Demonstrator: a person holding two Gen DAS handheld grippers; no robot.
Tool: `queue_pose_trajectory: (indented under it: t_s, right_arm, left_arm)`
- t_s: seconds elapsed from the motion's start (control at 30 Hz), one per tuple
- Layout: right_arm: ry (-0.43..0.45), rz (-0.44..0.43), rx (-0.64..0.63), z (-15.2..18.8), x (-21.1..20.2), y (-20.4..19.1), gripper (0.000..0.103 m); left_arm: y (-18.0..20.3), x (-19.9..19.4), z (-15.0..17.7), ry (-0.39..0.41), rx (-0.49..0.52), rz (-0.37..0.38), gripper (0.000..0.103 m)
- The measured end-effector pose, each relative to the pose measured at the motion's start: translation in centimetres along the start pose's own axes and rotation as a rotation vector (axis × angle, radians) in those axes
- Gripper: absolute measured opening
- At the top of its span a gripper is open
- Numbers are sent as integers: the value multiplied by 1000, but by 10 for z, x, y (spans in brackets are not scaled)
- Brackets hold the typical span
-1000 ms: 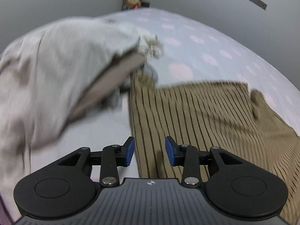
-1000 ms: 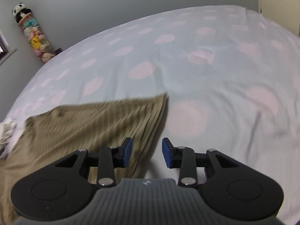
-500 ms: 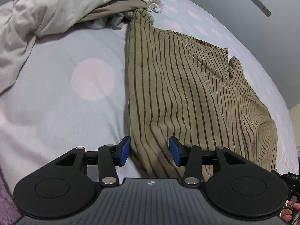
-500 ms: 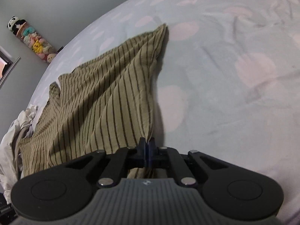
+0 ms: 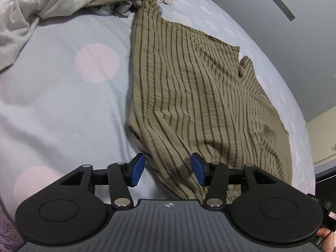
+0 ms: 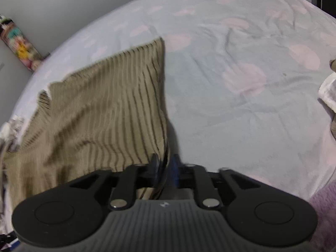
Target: Fold clothes
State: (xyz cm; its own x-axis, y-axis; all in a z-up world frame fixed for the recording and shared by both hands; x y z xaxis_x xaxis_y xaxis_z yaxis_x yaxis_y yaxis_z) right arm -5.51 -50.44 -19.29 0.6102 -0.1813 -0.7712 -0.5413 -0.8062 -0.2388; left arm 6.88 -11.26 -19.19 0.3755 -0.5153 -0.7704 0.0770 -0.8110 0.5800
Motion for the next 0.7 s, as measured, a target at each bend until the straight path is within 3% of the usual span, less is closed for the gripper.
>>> queue_pose_trajectory:
  t_s: [0.07,0.2,0.4,0.6,0.63,0.7]
  right_arm:
    - [0,-67,4,5,-6,-8,50]
    - [9,-150,-47,22,-19,-27,50]
    - [-79,-108,-110,36,-16,-41,47]
    - [-172,-162,-92,43,4,-43,43]
    - [-185,-175,-89,45,7,-44,41]
    - [-205,-205,-96,48,10,-48,22]
  left_arm:
    - [0,2,3,-13,-6,-2,50]
    - [2,6,10,-42,-22,12,50]
    - [2,8,22,-108,-94,27,50]
    - [12,21,33,-124,-48,27,50]
    - [14,21,34,-126,-33,26,44]
    - [17,22,38,-131,-5,27,24]
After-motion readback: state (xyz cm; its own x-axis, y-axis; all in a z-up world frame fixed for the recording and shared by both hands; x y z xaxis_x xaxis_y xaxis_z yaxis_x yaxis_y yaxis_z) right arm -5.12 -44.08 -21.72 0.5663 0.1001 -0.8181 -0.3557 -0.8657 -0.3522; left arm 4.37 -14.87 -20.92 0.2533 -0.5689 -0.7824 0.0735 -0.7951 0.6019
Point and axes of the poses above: each gripper's, at about its wrist camera, not at the fingertips, and x roughly the way its jaws point, y to its right, z to its underside, the point moved 7 cm from there along x, roughly the way its jaws point, and after that the axes turned 13 degrees about -x, right-handed, at the moved point
